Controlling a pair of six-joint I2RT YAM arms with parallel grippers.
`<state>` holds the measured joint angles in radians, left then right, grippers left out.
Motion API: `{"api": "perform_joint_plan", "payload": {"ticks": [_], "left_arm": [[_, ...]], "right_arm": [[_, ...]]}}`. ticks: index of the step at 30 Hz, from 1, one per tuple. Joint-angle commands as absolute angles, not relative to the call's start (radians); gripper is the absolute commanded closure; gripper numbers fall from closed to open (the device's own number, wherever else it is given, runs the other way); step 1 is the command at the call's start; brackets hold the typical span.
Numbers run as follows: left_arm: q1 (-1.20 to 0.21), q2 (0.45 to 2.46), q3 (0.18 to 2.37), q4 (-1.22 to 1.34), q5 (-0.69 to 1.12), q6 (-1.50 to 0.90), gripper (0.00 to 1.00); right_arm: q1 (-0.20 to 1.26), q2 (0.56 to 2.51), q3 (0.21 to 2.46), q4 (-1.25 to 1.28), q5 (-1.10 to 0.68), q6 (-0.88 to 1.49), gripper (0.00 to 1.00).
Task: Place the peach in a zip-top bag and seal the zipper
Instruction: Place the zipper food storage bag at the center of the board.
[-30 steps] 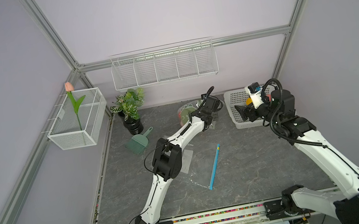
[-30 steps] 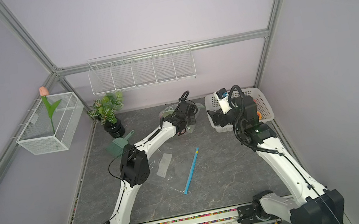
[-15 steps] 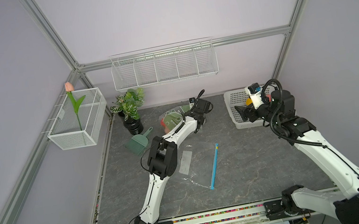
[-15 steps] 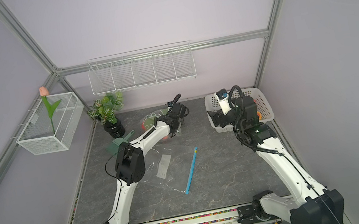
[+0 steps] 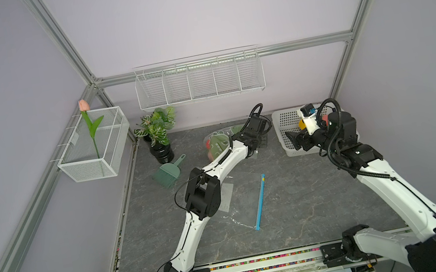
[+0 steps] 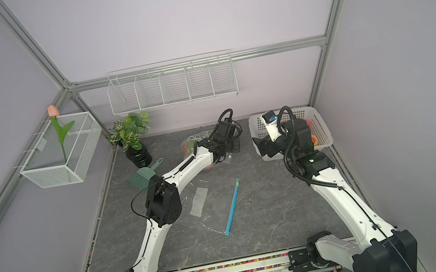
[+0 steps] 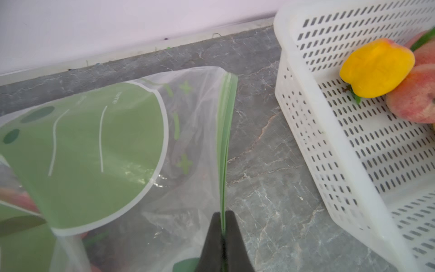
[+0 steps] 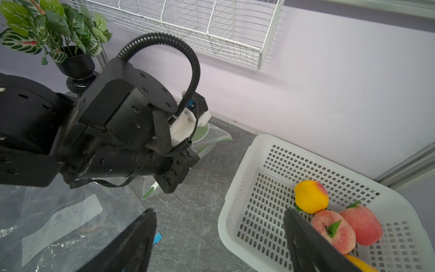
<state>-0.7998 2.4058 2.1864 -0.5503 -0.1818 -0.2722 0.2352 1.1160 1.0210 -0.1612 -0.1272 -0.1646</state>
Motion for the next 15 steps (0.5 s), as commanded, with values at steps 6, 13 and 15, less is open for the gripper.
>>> {"api": "perform_joint_plan", "payload": {"ticks": [6, 13, 15], "left_arm": [[-0.794, 2.405, 2.239, -0.6, -0.112, -0.244, 0.52], [-0.795, 2.181, 2.136, -0.642, -0.012, -0.225, 0.27], [-0.795, 2.084, 2.052, -0.643, 0.0, -0.21, 0.26]], "right_arm": [[0.228, 1.088, 0.999, -0.166, -0.132, -0.161, 0.12], [0.227, 1.083, 0.983, -0.16, -0.12, -0.152, 0.12], [0.225, 1.079, 0.976, -0.162, -0.109, -0.152, 0.12]]}}
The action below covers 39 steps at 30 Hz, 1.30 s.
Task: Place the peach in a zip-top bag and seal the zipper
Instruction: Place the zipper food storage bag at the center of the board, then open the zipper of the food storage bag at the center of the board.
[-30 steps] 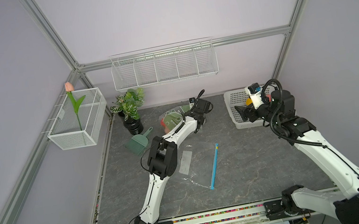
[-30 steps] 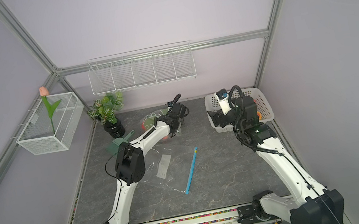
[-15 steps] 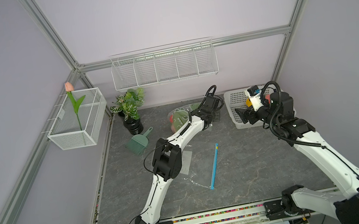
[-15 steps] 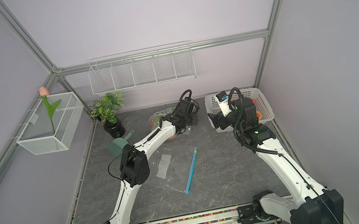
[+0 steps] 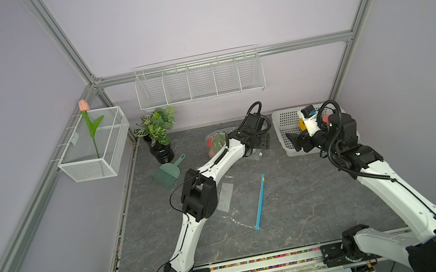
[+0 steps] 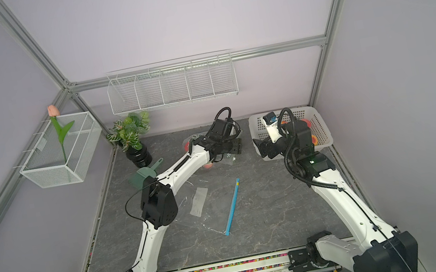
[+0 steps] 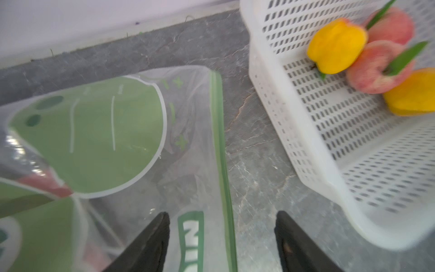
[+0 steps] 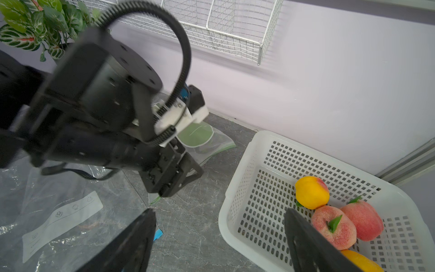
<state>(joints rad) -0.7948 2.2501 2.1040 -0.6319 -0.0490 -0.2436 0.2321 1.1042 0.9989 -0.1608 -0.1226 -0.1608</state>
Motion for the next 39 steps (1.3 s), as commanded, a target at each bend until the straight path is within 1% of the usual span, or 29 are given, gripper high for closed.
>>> {"api": "perform_joint_plan", "payload": {"ticks": [1, 6, 10, 15, 19, 27, 39], "left_arm": [[-0.795, 2.03, 1.998, -0.637, 0.007, -0.199, 0.25], [-0.794, 1.77, 1.725, -0.611, 0.035, -0.171, 0.24], [-0.795, 1.6, 1.529, -0.61, 0.043, -0.154, 0.24], [-0.795, 1.438, 1.343, -0.594, 0.029, -0.197, 0.24], [-0.8, 1.349, 1.22, -0.569, 0.033, -0.231, 0.24], [-0.855, 1.311, 1.08, -0.557, -0.019, -0.282, 0.26], [-1.022, 1.445, 1.039, -0.525, -0.166, -0.332, 0.26]], "right_arm": [[0.224, 1.075, 0.973, -0.165, -0.106, -0.152, 0.12], [0.214, 1.059, 0.951, -0.169, -0.108, -0.132, 0.12], [0.212, 1.039, 0.929, -0.188, -0.118, -0.115, 0.12], [0.211, 0.994, 0.896, -0.241, -0.12, -0.064, 0.12], [0.212, 0.944, 0.845, -0.284, -0.145, -0.027, 0.11], [0.211, 0.828, 0.749, -0.325, -0.151, 0.038, 0.11], [0.211, 0.769, 0.678, -0.348, -0.137, 0.083, 0.12]]}}
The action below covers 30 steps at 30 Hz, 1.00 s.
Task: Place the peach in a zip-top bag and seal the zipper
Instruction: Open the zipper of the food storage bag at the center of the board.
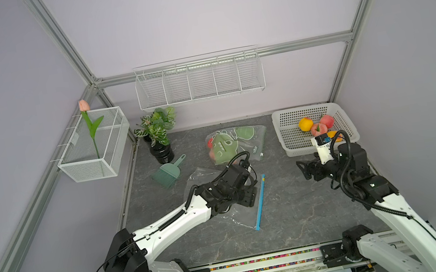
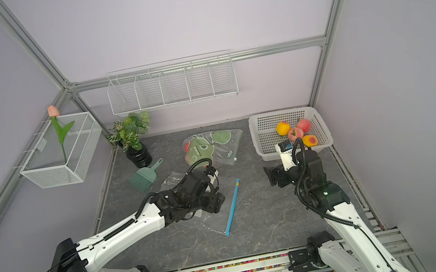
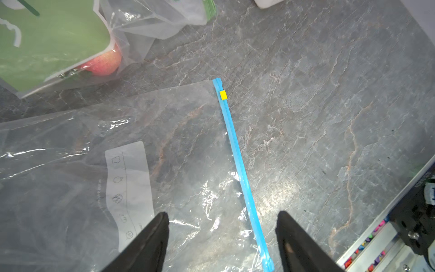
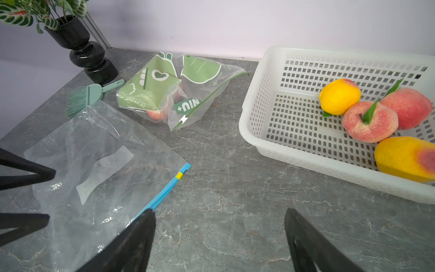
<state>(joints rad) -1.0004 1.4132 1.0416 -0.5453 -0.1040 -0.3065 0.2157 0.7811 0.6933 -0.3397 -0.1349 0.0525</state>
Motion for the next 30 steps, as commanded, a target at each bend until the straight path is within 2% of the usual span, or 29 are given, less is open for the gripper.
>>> {"api": "perform_joint_plan", "payload": {"ticks": [1, 9, 16, 30], "left_arm": [[-1.035, 1.463, 1.046, -0.528, -0.182, -0.334, 0.26], [-1.113, 1.621, 1.128, -0.562, -0.221, -0.316, 0.26], [-1.153, 1.789, 1.26, -0.628, -0.337, -0.366, 0.27], [-1.155, 1.991, 1.443, -0.729, -0.471, -0.439, 0.39]], "right_arm": [[0.212, 0.769, 0.677, -0.35, -0.136, 0.082, 0.11], [0.211, 0.782, 0.673, -0.351, -0.132, 0.083, 0.11], [0.211, 0.784, 0.671, -0.346, -0.135, 0.087, 0.11], [0.211, 0.766, 0.672, -0.376, -0.115, 0.067, 0.11]]}}
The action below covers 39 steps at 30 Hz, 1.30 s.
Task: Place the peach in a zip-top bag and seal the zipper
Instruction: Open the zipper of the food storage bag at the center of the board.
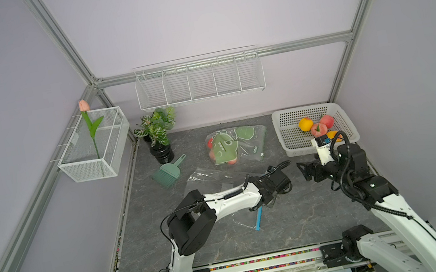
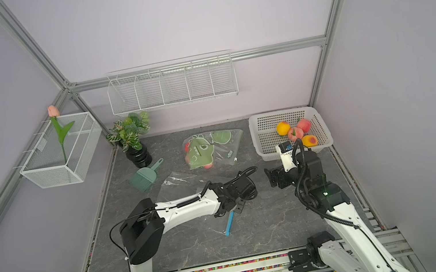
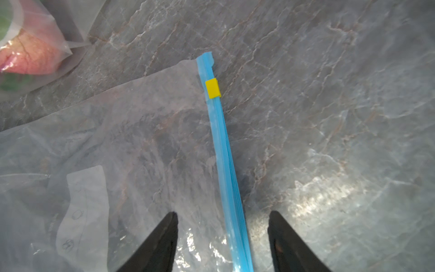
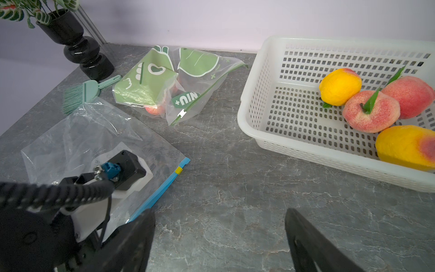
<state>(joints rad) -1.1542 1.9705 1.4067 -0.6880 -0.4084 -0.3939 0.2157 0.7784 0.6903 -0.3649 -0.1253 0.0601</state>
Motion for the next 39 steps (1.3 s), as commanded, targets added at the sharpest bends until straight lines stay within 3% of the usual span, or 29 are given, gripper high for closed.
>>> {"api": "perform_joint_plan", "payload": {"ticks": [1, 22, 37, 39], "left_arm": [[-1.154, 2.0, 1.452, -0.736, -0.474, -0.438, 0.4], [-1.154, 2.072, 1.47, -0.752, -0.479, -0.468, 0.53], [-1.134, 2.068, 1.43, -0.698, -0.443, -0.481, 1.0], [-1.133, 2.058, 1.426, -0.696, -0.444, -0.479, 1.0]], "right_arm": [[0.211, 0.766, 0.672, -0.376, -0.115, 0.066, 0.11], [0.211, 0.772, 0.675, -0.383, -0.115, 0.064, 0.11], [0.211, 0.756, 0.68, -0.406, -0.115, 0.063, 0.11], [0.211, 0.756, 0.68, -0.408, -0.114, 0.064, 0.11]]}}
